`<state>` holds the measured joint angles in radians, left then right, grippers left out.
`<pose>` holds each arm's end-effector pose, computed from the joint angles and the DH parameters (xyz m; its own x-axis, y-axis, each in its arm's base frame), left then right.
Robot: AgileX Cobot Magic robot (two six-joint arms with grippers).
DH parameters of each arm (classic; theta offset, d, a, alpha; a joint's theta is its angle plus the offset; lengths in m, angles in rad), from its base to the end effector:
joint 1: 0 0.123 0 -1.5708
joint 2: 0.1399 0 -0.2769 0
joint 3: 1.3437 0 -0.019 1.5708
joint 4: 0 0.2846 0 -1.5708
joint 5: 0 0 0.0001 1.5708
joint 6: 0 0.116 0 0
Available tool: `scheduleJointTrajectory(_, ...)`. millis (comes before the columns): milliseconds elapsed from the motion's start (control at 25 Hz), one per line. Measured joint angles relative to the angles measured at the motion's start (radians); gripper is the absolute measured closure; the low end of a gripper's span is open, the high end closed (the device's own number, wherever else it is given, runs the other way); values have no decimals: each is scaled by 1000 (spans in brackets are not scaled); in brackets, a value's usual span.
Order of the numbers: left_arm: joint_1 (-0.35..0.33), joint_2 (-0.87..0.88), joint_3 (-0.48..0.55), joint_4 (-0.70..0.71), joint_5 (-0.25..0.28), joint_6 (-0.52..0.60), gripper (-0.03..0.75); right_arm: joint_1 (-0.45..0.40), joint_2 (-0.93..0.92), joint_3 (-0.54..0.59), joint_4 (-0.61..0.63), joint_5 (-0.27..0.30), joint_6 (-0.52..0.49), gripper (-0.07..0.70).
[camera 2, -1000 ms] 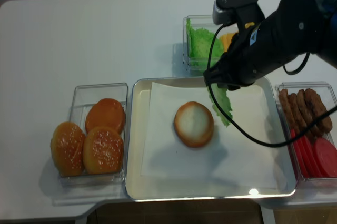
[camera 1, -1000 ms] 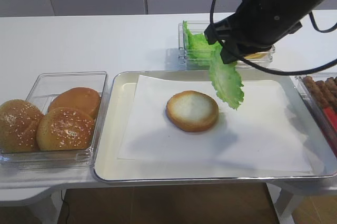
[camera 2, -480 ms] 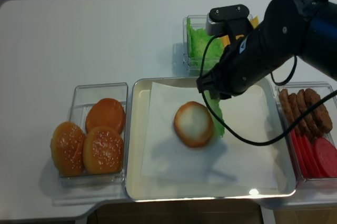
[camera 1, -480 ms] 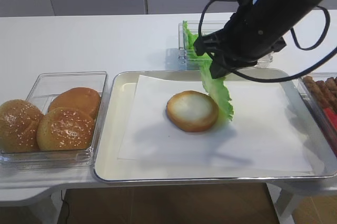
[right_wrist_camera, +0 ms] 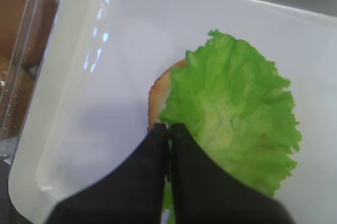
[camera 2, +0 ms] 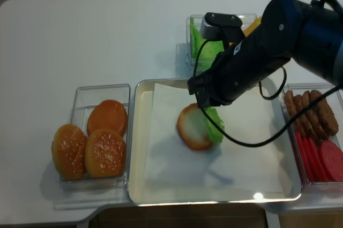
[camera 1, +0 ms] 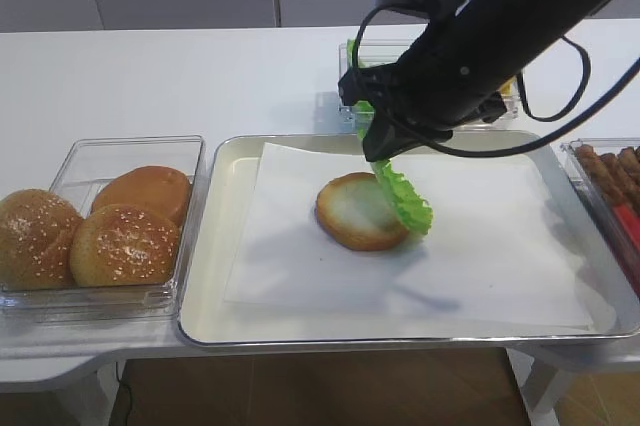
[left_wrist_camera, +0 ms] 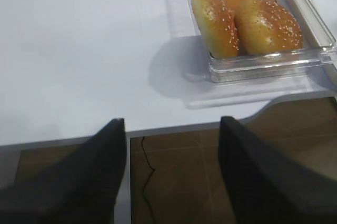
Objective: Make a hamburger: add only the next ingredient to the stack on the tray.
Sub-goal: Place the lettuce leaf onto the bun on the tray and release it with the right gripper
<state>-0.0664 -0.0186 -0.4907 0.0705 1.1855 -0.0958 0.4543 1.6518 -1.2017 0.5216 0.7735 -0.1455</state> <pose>0.0466 0.0045 0.2678 -0.5531 -0.0324 -0.8325 -0.0263 0.9994 -0.0215 0.3291 0.2057 0.2147 -0.8991 -0.1865 -0.3959 -0.3557 0.8385 0.4128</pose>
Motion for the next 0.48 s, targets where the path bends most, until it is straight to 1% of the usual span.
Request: scheduleJointTrajectory(480, 0, 0, 0, 0, 0, 0, 300, 0, 40, 0, 53, -4, -51, 623)
